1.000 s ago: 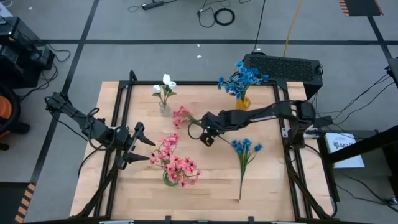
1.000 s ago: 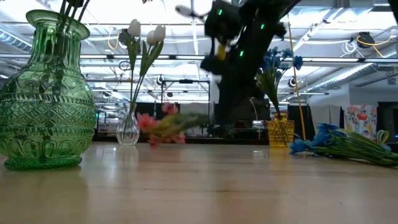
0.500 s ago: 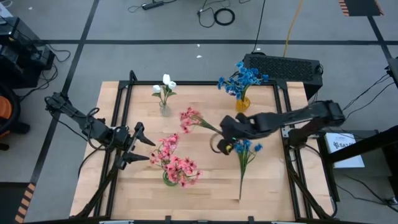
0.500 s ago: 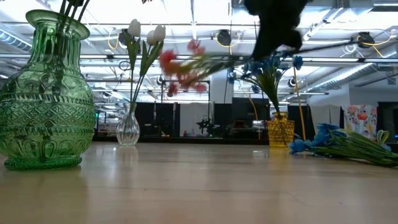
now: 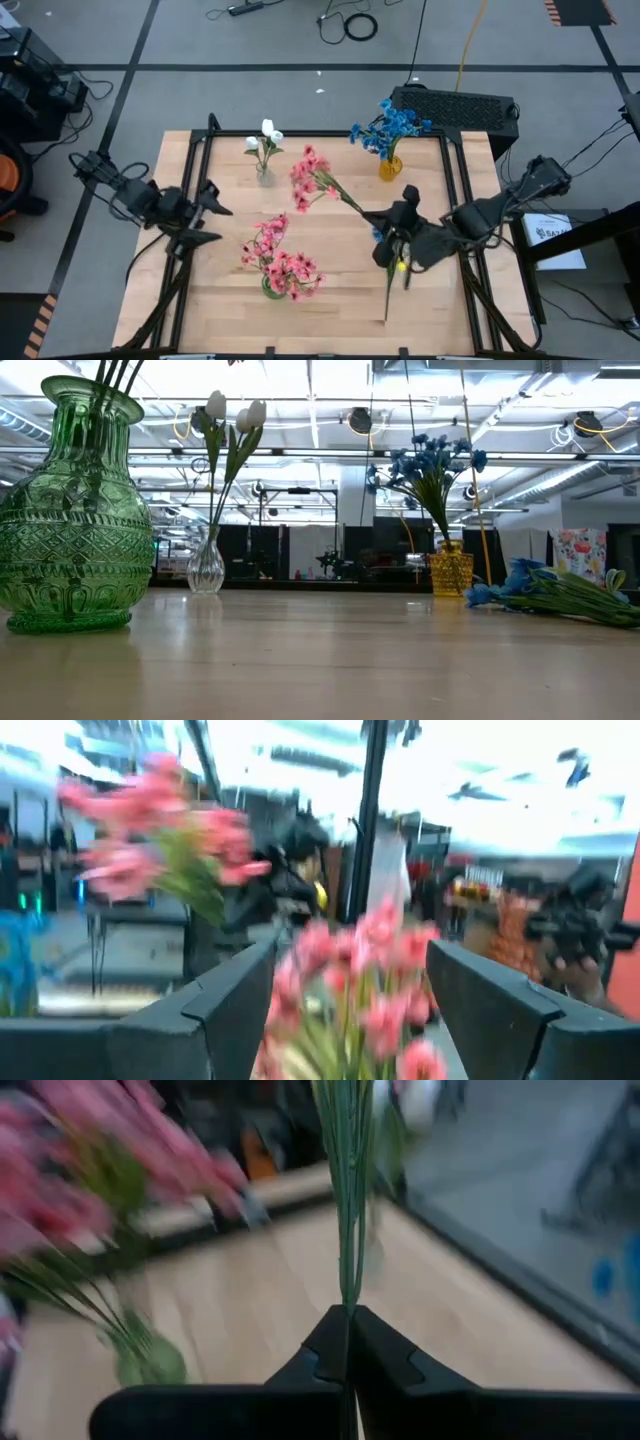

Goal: Sort flowers into vase by color
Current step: Put the pink flowers into the green vase

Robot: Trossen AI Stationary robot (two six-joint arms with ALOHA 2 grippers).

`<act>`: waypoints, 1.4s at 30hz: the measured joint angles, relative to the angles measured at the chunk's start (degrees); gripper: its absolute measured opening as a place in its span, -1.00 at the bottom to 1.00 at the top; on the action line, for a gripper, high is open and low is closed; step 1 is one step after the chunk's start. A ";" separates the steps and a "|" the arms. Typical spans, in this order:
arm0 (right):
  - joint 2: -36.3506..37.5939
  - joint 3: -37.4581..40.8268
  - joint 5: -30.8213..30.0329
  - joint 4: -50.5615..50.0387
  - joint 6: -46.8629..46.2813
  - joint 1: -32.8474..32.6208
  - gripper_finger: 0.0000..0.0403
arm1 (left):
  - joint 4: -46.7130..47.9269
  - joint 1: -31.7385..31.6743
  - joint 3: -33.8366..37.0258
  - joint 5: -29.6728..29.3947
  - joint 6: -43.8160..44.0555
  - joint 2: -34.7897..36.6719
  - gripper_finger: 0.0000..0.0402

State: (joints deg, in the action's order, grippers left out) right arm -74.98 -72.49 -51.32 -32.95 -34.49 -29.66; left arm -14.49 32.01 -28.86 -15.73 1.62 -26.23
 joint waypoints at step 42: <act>-19.43 -4.30 8.06 77.47 54.97 -7.11 -1.00 | -22.62 3.70 -15.01 -0.02 -13.83 -32.63 0.34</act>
State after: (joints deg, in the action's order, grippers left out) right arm -94.42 -76.79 -43.26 44.53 20.48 -36.77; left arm -37.11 35.71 -43.87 -15.75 -12.21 -58.85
